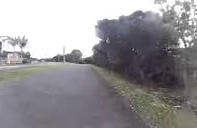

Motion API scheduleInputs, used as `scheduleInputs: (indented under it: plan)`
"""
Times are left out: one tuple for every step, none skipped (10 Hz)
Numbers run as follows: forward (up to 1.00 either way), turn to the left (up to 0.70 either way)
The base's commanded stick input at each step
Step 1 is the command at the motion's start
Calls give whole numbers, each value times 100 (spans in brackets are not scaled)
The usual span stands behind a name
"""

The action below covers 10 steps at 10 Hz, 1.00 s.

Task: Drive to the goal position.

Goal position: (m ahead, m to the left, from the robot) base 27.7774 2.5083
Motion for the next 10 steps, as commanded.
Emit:
scheduleInputs:
  plan:
    - [70,27]
    - [70,27]
    - [70,27]
    - [70,27]
    - [70,27]
    - [70,27]
    - [70,27]
    - [70,10]
    - [70,0]
    - [70,0]
